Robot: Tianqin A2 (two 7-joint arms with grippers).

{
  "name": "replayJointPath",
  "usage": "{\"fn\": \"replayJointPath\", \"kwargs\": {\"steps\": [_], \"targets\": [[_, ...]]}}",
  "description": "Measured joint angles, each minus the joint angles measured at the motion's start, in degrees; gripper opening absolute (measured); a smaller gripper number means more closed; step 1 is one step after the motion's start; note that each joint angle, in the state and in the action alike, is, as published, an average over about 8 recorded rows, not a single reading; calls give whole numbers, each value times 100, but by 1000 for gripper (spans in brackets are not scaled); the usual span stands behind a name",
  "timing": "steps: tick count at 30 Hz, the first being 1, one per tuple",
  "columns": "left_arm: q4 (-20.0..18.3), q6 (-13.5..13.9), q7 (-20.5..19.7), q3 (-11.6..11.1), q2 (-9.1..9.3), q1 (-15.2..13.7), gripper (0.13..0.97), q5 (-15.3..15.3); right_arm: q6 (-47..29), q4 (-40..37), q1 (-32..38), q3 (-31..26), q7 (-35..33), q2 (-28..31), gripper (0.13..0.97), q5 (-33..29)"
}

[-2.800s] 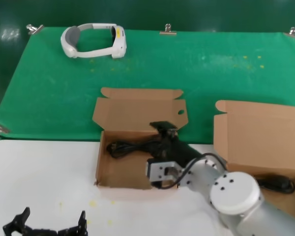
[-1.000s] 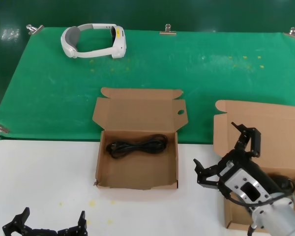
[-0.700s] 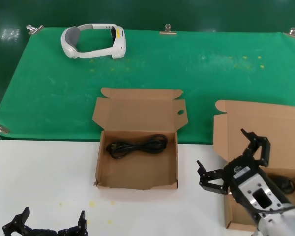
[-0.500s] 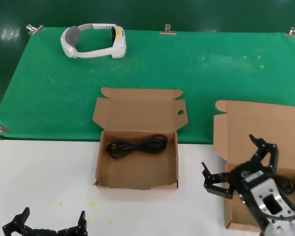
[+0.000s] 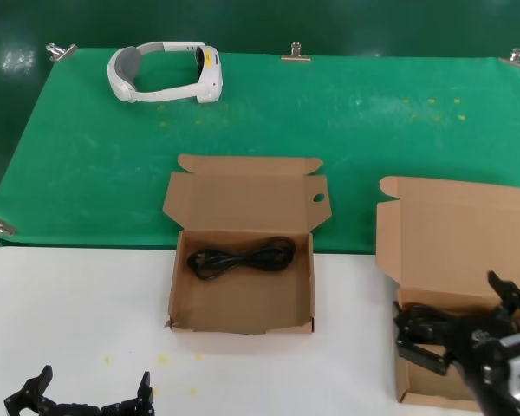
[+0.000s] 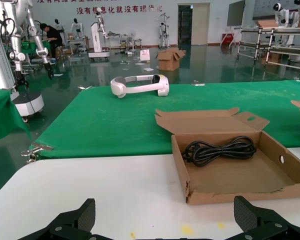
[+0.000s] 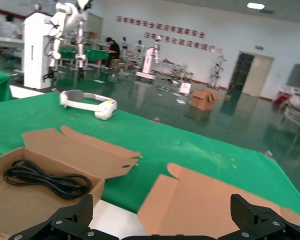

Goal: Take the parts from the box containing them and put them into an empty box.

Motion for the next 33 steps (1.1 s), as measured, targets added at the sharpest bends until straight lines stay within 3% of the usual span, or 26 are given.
{"fn": "replayJointPath", "kwargs": {"steps": [17, 33], "targets": [[0, 0, 0, 0, 0, 0, 966, -1, -518, 447, -1224, 1419, 1636, -307, 966, -1041], [0, 0, 0, 0, 0, 0, 966, -1, -569, 491, -1344, 1559, 1798, -337, 966, -1144]]}}
